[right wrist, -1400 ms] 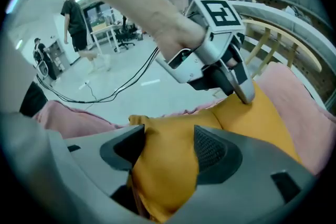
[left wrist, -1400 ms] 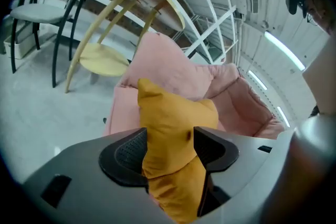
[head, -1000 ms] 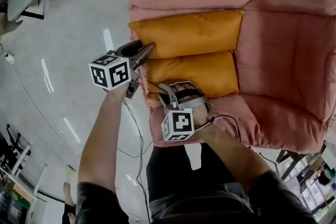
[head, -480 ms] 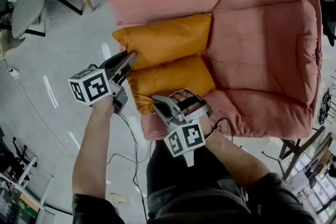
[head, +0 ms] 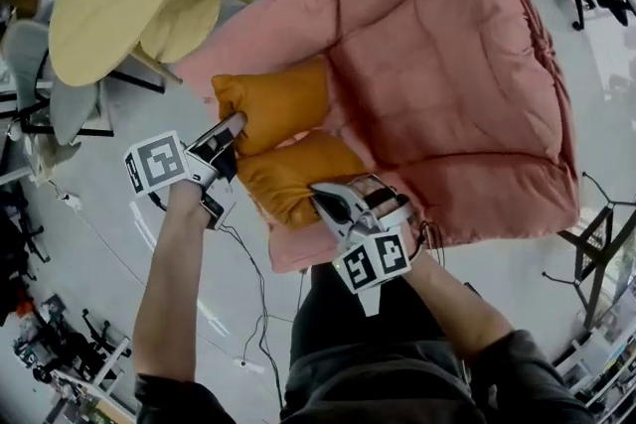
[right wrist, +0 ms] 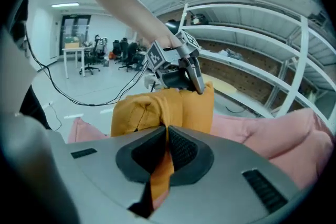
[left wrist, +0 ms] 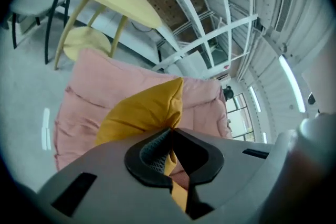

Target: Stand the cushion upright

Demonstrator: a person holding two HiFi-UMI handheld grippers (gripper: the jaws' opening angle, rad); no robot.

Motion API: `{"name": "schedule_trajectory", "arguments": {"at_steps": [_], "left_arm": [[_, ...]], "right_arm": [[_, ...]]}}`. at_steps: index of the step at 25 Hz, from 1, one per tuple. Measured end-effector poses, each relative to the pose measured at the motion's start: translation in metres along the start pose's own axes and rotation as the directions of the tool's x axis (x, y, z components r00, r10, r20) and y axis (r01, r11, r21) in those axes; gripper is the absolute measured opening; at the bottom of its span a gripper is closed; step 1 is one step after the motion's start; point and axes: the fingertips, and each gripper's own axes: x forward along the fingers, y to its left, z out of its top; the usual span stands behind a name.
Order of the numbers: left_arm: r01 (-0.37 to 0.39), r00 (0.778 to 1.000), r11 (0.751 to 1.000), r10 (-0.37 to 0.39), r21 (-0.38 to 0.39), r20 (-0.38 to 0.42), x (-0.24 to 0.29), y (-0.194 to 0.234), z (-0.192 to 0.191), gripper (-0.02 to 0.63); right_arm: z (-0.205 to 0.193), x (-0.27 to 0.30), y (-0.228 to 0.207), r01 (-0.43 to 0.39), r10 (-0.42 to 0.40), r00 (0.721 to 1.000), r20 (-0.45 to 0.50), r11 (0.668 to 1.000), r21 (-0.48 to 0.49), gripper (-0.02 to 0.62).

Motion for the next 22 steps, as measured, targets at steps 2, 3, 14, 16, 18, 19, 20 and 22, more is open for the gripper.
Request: {"name": "schedule_trajectory", "arguments": {"at_steps": [2, 3, 14, 16, 18, 19, 20, 22], "left_arm": [[0.091, 0.996, 0.995, -0.091, -0.035, 0.002, 0.037, -0.036, 0.001, 0.018], [0.119, 0.993, 0.992, -0.119, -0.043, 0.0, 0.056, -0.053, 0.002, 0.014], [0.457, 0.884, 0.887, -0.444, 0.066, -0.15, 0.212, -0.221, -0.024, 0.006], [0.518, 0.851, 0.855, -0.51, 0.04, -0.126, 0.23, -0.244, -0.035, 0.008], [0.555, 0.827, 0.831, -0.548, 0.028, -0.123, 0.237, -0.262, -0.046, 0.008], [0.552, 0.83, 0.832, -0.541, 0.054, -0.134, 0.238, -0.267, -0.051, 0.008], [0.537, 0.84, 0.838, -0.521, 0.096, -0.148, 0.236, -0.27, -0.055, 0.008], [0.506, 0.861, 0.837, -0.477, 0.208, -0.176, 0.225, -0.273, -0.061, 0.008]], "right_arm": [[-0.025, -0.024, -0.022, 0.062, -0.06, 0.998, -0.027, 0.996, 0.066, 0.02], [-0.038, -0.036, -0.034, 0.096, -0.092, 0.995, -0.042, 0.991, 0.097, 0.019], [-0.171, -0.156, -0.115, 0.547, -0.345, 0.778, -0.525, 0.784, 0.294, 0.021], [-0.177, -0.18, -0.121, 0.59, -0.377, 0.748, -0.546, 0.753, 0.29, 0.021], [-0.174, -0.202, -0.127, 0.628, -0.422, 0.726, -0.543, 0.728, 0.274, 0.021], [-0.17, -0.212, -0.131, 0.646, -0.449, 0.718, -0.533, 0.715, 0.267, 0.021], [-0.164, -0.22, -0.134, 0.659, -0.473, 0.713, -0.517, 0.703, 0.266, 0.021], [-0.149, -0.232, -0.142, 0.669, -0.509, 0.722, -0.469, 0.688, 0.282, 0.021]]}}
